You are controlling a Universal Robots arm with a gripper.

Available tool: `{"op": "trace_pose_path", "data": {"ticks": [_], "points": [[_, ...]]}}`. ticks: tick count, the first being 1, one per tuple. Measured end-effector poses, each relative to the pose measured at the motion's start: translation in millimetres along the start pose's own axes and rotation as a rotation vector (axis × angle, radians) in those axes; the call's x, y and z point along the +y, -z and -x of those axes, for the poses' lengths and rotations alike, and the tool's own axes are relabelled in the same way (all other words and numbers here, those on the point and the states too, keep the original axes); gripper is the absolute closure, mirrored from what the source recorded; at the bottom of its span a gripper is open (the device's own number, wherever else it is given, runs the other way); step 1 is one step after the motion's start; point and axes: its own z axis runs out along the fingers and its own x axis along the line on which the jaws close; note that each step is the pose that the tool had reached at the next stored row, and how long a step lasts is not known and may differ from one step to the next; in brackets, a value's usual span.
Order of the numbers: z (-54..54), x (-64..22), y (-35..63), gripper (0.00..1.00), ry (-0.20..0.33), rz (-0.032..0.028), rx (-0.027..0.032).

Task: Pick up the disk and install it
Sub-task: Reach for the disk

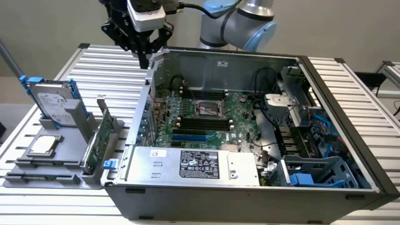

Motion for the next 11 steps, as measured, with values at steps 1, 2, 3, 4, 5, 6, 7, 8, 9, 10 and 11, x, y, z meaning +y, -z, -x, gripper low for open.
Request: {"op": "trace_pose_path", "data": {"ticks": [1,2,3,4,5,6,7,8,9,10,11], "points": [[-4.4,-0.3,0.1,0.89,0.0,-0.0001,0.0001],[-8.9,-0.6,0.2,0.89,0.0,0.0,0.0],[-13.5,-1.0,0.3,0.89,0.0,0.0,0.0],[-18.0,-1.3,0.4,0.89,0.0,-0.0001,0.0001],[-22.7,-1.6,0.6,0.89,0.0,-0.0001,0.0001],[-27.4,-1.9,0.6,0.89,0.0,0.0,0.0],[-31.8,-2.3,0.7,0.89,0.0,0.0,0.0],[-36.3,-2.6,0.9,0.89,0.0,-0.0001,0.0001],[-40.8,-2.9,0.9,0.89,0.0,0.0,0.0],[-45.3,-3.2,1.1,0.89,0.0,0.0,0.0001],[-49.8,-3.5,1.2,0.89,0.0,0.0,0.0]]}}
